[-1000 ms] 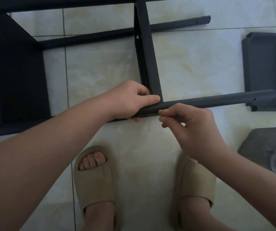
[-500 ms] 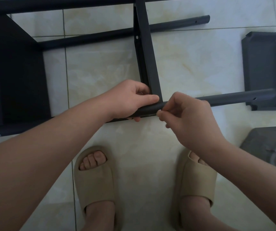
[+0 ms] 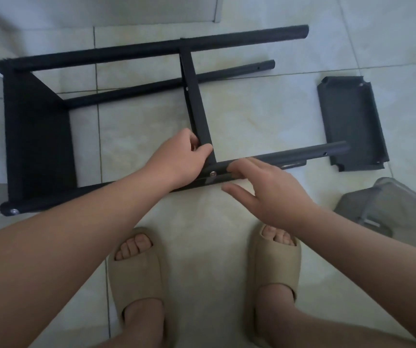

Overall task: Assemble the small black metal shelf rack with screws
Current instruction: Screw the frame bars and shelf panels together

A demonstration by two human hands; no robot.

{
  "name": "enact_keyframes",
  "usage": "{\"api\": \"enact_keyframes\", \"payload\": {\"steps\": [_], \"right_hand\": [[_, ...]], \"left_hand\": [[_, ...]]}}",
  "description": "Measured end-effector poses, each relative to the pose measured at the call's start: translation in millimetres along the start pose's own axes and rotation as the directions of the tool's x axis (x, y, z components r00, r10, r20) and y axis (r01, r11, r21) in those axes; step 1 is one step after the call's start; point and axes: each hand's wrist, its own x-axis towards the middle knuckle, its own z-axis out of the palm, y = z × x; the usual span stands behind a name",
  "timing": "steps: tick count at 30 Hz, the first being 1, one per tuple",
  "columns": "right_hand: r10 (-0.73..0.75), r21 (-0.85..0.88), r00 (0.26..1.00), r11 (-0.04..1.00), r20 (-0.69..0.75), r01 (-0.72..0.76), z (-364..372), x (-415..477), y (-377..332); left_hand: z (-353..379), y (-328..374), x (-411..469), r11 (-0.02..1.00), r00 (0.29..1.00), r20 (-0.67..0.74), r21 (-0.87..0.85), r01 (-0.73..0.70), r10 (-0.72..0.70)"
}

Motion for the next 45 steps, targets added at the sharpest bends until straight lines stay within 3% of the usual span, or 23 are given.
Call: {"api": "enact_keyframes", "payload": {"steps": [4,6,11,15,20,27,35,39,45], "right_hand": [[-0.017,-0.113,1.000,0.993,-0.016,0.015,-17.6,-35.2,28.3],[-0.001,-0.185,0.999,0.983,-0.043,-0.007,-25.9,-55.1,46.4],[0.119,-0.277,0.987,0.950,-0.105,-0.144,-36.9,-108.5,99.2],[0.267,-0.250,0.957,0.925,-0.113,-0.287,-39.1,-145.4,148.2],[0.402,-0.206,0.910,0.886,-0.106,-0.415,-32.9,-174.9,201.4],[0.576,-0.097,0.818,0.813,-0.017,-0.574,-7.1,-172.6,257.1],[0.590,-0.025,0.805,0.808,0.062,-0.589,18.2,-149.3,290.0],[0.555,0.017,0.832,0.831,0.005,-0.555,26.0,-133.1,296.5],[0.579,0.036,0.812,0.815,-0.070,-0.578,38.9,-122.0,301.9]], "left_hand": [[-7.5,29.3,-19.3,0.945,0.966,-0.148,0.282,-0.165,0.213],[-7.8,51.7,-29.9,0.896,0.934,-0.119,0.346,-0.278,0.337],[14.8,112.0,-52.6,0.743,0.849,0.199,0.415,-0.525,0.489],[52.0,151.2,-63.6,0.671,0.775,0.474,0.413,-0.615,0.419],[120.4,179.0,-65.4,0.724,0.734,0.622,0.370,-0.583,0.273],[201.9,185.8,-42.1,0.891,0.760,0.629,0.236,-0.387,0.163],[249.4,181.7,-30.5,0.945,0.769,0.603,0.072,-0.319,0.214],[256.9,181.2,-28.0,0.965,0.775,0.594,-0.011,-0.262,0.217],[253.5,182.8,-23.7,0.966,0.755,0.623,-0.007,-0.257,0.205]]}}
